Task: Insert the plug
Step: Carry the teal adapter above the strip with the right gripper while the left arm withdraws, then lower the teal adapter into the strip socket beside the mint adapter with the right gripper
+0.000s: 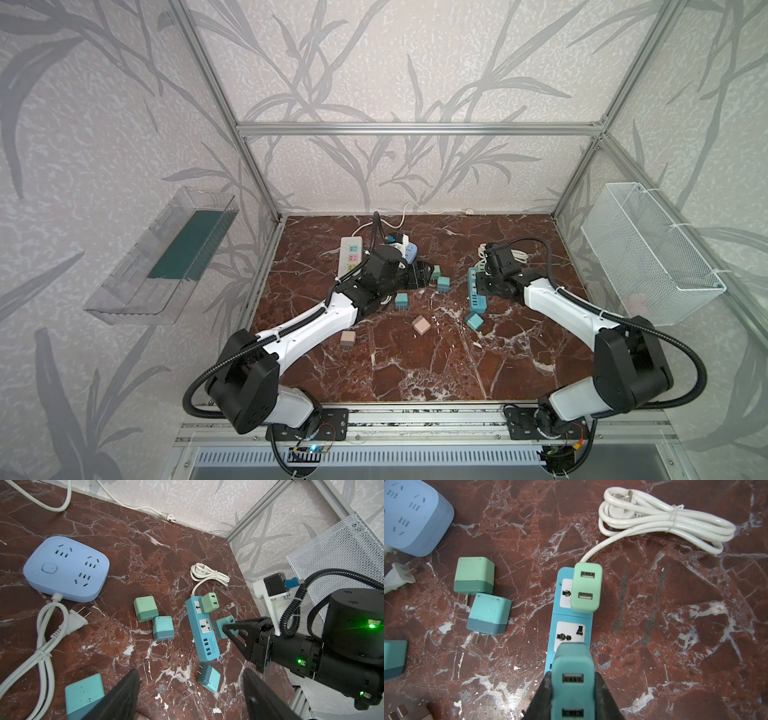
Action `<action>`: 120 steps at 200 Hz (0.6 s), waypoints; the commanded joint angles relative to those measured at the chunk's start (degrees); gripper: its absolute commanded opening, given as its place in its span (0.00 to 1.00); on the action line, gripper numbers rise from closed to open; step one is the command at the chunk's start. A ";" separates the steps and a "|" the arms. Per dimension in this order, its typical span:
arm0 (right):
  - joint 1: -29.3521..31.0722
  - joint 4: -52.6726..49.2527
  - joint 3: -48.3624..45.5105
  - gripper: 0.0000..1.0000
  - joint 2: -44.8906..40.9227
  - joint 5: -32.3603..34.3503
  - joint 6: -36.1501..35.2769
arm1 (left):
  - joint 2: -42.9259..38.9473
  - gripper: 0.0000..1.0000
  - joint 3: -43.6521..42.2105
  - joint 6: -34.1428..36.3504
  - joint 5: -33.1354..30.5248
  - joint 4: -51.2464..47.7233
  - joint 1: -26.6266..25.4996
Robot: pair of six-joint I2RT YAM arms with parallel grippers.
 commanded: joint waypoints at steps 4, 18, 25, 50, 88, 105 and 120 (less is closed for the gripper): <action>-0.63 0.80 2.98 0.00 2.33 0.57 0.74 | -1.40 0.78 1.04 -0.92 0.17 -0.44 0.51; -0.71 -0.11 3.77 0.00 3.31 0.30 1.15 | -1.39 0.78 0.91 -1.23 0.44 -0.18 0.69; -0.71 -0.40 3.98 0.00 3.68 0.18 1.29 | -1.31 0.78 0.96 -1.29 0.73 -0.09 0.78; -0.80 0.53 3.84 0.00 4.67 0.39 1.70 | -1.53 0.78 0.90 -1.33 0.95 0.01 1.21; -0.80 0.08 4.35 0.00 6.11 1.39 2.06 | -1.90 0.78 0.67 -1.71 1.38 0.53 1.62; -0.80 -0.38 4.35 0.00 7.02 1.22 2.37 | -1.91 0.78 0.65 -1.99 1.58 0.68 1.89; -0.80 -0.41 4.25 0.00 7.76 1.60 2.63 | -1.91 0.78 0.50 -2.30 1.83 0.92 2.06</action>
